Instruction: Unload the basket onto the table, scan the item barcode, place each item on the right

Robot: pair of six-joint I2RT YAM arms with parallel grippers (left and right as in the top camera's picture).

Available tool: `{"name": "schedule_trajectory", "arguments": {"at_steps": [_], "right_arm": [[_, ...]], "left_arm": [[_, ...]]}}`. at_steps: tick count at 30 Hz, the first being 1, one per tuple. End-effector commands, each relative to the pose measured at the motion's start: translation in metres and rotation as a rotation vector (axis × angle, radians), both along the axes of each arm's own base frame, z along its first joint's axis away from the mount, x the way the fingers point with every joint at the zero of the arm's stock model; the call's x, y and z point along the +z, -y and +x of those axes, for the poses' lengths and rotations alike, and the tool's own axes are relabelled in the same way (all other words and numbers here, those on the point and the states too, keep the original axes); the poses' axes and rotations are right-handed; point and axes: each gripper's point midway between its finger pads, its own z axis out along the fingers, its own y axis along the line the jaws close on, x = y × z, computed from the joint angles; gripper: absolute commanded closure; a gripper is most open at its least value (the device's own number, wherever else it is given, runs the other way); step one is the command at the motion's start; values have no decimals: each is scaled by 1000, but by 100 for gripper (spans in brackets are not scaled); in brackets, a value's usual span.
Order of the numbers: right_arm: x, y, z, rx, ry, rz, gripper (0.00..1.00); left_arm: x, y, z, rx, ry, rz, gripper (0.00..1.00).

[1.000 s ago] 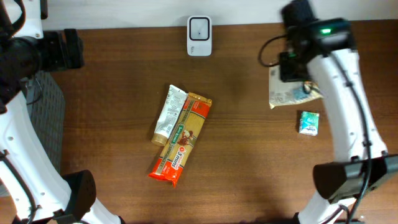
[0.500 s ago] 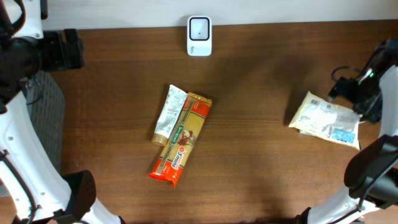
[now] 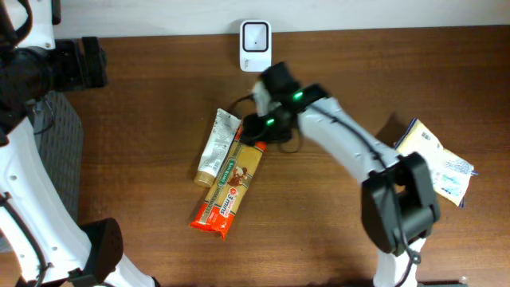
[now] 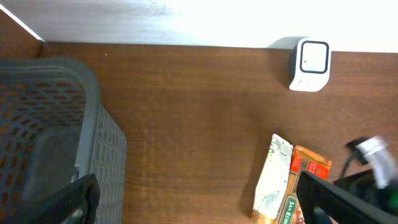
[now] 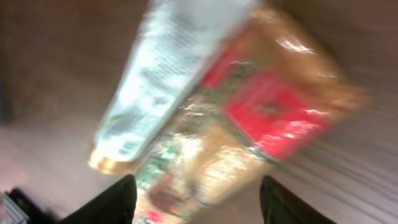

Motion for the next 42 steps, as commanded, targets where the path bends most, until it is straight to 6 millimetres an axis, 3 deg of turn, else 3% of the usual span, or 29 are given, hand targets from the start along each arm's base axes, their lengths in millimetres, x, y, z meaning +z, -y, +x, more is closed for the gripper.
{"name": "schedule_trajectory", "arguments": {"at_steps": [1,5,8,13,18,21,23,26,29,30,33,35,37,40,42], "right_arm": [[-11,-46,-25,94,13,18,43],[-30,-90,-56,205,15,26,55],[-43,-102,-68,241,4,18,59],[-78,-101,-67,183,-67,-17,59],[-88,-88,-60,125,-51,-93,59],[-92,-40,-65,60,-190,-211,60],[-85,4,-46,39,-234,-245,60],[-55,39,-25,123,-250,-152,59],[-23,100,2,-28,-285,-132,55],[-19,125,2,-83,-325,-137,51],[-24,170,0,-165,-376,-219,44],[-34,182,-6,-173,-393,-272,50],[-60,189,-14,-214,-408,-368,63],[-79,180,-13,-241,-390,-370,69],[-81,156,-2,-211,-327,-314,68]], "left_arm": [[1,0,0,-11,5,2,1],[1,0,0,-11,5,2,1],[1,0,0,-11,5,2,1],[1,0,0,-11,5,2,1],[1,0,0,-11,5,2,1],[1,0,0,-11,5,2,1],[1,0,0,-11,5,2,1],[1,0,0,-11,5,2,1],[1,0,0,-11,5,2,1],[1,0,0,-11,5,2,1],[1,0,0,-11,5,2,1],[1,0,0,-11,5,2,1],[1,0,0,-11,5,2,1],[1,0,0,-11,5,2,1],[1,0,0,-11,5,2,1]]}}
